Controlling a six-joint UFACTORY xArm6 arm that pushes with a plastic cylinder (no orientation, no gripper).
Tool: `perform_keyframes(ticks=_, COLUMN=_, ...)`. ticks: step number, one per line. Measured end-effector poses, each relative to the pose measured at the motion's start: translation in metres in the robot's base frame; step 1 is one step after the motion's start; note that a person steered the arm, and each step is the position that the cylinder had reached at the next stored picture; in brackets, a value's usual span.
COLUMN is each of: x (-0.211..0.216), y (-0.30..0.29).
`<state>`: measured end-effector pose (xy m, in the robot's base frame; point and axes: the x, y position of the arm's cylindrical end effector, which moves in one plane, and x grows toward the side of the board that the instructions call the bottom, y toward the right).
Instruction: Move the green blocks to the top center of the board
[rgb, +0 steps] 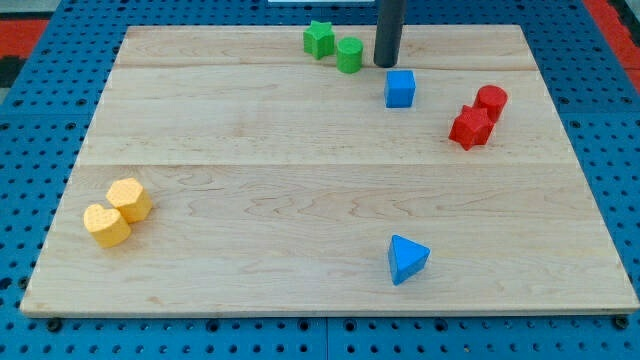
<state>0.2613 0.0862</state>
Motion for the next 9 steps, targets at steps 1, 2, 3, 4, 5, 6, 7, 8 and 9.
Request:
perform_keyframes(ticks=1, x=-0.046, y=-0.021)
perform_keyframes(ticks=2, x=-0.056, y=-0.074)
perform_keyframes(ticks=3, x=-0.046, y=-0.139)
perform_keyframes(ticks=4, x=-0.055, y=-0.124)
perform_keyframes(ticks=5, x=-0.061, y=-0.016)
perform_keyframes(ticks=6, x=-0.045, y=0.043)
perform_keyframes(ticks=7, x=-0.013, y=-0.005)
perform_keyframes(ticks=8, x=0.016, y=-0.017)
perform_keyframes(ticks=9, x=-0.012, y=-0.061)
